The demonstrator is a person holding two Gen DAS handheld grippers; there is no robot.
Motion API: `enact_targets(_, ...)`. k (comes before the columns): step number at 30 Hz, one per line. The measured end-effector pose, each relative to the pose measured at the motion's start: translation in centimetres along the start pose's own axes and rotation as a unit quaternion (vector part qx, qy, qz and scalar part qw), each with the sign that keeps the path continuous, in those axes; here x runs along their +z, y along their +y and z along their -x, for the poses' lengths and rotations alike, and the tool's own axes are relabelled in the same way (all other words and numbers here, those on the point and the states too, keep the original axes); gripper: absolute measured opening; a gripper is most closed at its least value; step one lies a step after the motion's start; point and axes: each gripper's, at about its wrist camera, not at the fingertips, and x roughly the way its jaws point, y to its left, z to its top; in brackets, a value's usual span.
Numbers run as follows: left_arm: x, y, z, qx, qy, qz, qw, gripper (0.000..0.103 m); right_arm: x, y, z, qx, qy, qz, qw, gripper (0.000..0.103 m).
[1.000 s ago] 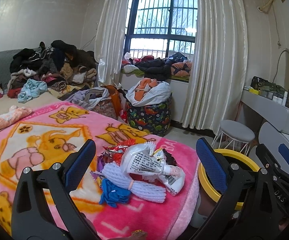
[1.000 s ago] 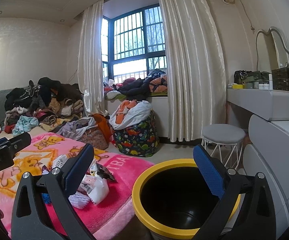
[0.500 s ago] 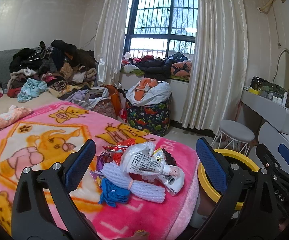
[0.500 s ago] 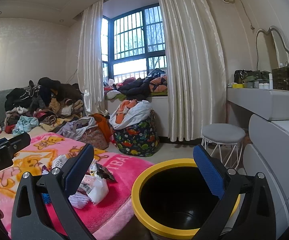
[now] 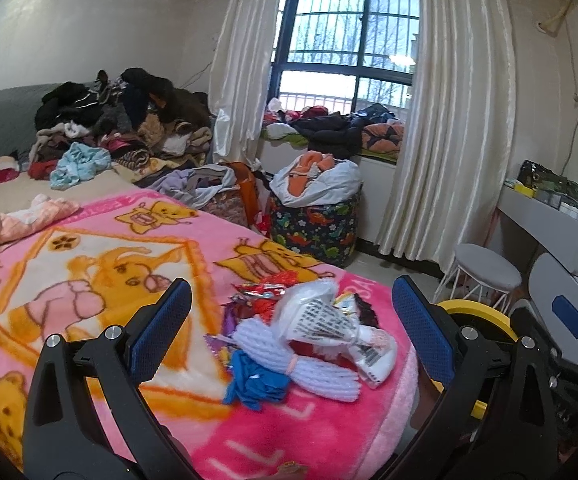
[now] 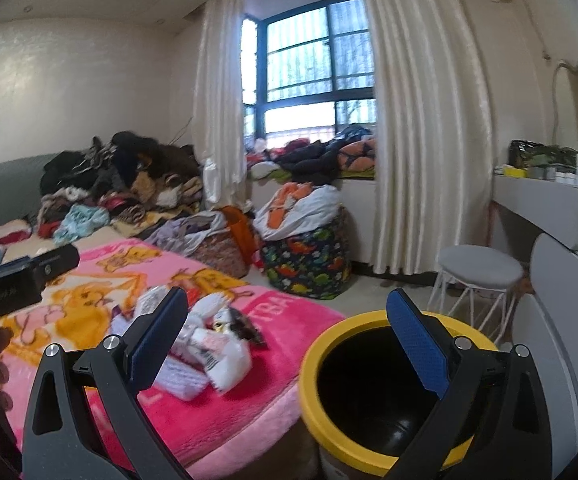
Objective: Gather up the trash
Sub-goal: 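Close the right gripper on the white printed plastic bag and lift it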
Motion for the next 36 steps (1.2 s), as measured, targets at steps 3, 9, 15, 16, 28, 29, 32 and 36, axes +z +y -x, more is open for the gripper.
enact_targets(3, -0.1, 1.1, -0.1, 0.009, 0.002, 0.009, 0.9999, 0.092, 0.0, 1.4, -0.5, 0.025, 0.006, 0.017, 1.0, 0.097)
enact_targets(9, -0.3, 3.2, -0.5, 0.021, 0.011, 0.024, 0.9994, 0.092, 0.3, 3.8, -1.5, 0.062, 0.019, 0.048, 0.997, 0.097)
enact_targets(15, -0.6, 5.8, -1.3, 0.013, 0.034, 0.05, 0.9981, 0.092, 0.9, 5.2, -3.1, 0.092, 0.034, 0.076, 0.992, 0.097)
enact_targets(16, -0.7, 6.0, -1.5, 0.01, 0.038, 0.052, 0.9979, 0.092, 0.8, 5.4, -3.3, 0.095, 0.036, 0.078, 0.992, 0.097)
enact_targets(28, -0.9, 7.8, -4.6, -0.045, 0.087, 0.068, 0.9928, 0.092, 0.1, 5.3, -8.0, 0.1, 0.094, 0.101, 0.985, 0.097)
enact_targets(29, -1.0, 7.7, -5.1, -0.047, 0.097, 0.068, 0.9919, 0.092, -0.1, 5.0, -8.4, 0.099, 0.101, 0.099, 0.985, 0.097)
enact_targets(32, -1.3, 7.3, -6.3, -0.054, 0.12, 0.07, 0.9888, 0.089, -0.6, 4.2, -9.5, 0.094, 0.116, 0.092, 0.985, 0.097)
enact_targets(36, -2.0, 6.7, -8.4, -0.067, 0.162, 0.067, 0.9822, 0.074, -1.3, 3.5, -10.5, 0.093, 0.134, 0.092, 0.982, 0.096)
